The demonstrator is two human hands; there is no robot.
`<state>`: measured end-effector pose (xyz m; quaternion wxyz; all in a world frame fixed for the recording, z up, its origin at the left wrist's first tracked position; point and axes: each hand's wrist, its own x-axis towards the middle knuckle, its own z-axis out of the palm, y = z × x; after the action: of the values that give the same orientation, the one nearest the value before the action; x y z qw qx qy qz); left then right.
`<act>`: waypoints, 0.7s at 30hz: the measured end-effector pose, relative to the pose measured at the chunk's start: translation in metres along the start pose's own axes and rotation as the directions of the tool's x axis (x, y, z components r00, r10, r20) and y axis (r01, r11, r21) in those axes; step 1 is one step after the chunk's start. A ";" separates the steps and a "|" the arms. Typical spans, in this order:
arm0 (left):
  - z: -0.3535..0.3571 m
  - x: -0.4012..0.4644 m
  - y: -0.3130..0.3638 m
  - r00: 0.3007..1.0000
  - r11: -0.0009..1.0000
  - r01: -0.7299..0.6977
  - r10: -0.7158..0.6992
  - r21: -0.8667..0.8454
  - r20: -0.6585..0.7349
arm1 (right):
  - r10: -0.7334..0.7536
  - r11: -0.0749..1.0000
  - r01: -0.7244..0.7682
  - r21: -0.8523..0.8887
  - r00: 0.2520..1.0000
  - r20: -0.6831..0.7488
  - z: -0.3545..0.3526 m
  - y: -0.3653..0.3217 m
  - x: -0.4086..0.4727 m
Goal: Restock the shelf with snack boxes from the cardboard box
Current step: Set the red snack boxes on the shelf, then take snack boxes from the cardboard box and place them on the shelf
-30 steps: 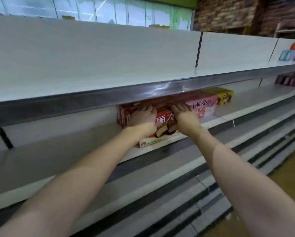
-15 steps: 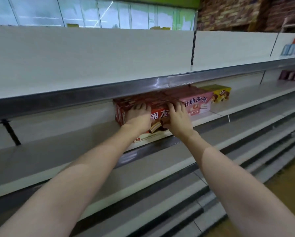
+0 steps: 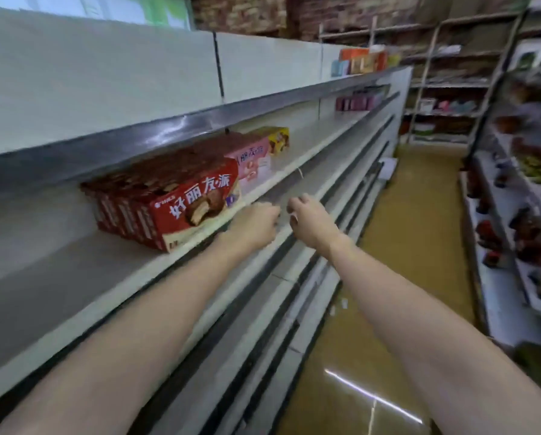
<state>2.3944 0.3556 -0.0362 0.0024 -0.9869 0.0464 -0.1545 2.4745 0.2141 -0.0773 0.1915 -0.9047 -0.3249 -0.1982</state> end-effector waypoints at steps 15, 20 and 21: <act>0.143 -0.152 0.204 0.804 0.777 -0.245 0.497 -0.579 0.327 | 0.786 0.618 -0.777 -0.120 0.616 0.059 -0.036 -0.002 -0.385; 0.155 -0.213 0.274 0.697 0.653 -0.262 0.638 -0.711 0.328 | 0.917 0.399 -0.912 -0.096 0.399 0.023 -0.049 -0.019 -0.490; 0.156 -0.222 0.287 0.690 0.639 -0.252 0.645 -0.726 0.328 | 0.932 0.362 -0.927 -0.099 0.361 0.029 -0.051 -0.020 -0.507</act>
<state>2.2051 0.0890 -0.2575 -0.2735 -0.8792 0.3493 0.1739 2.0892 -0.0556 -0.2745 0.2269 -0.9431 0.2412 -0.0298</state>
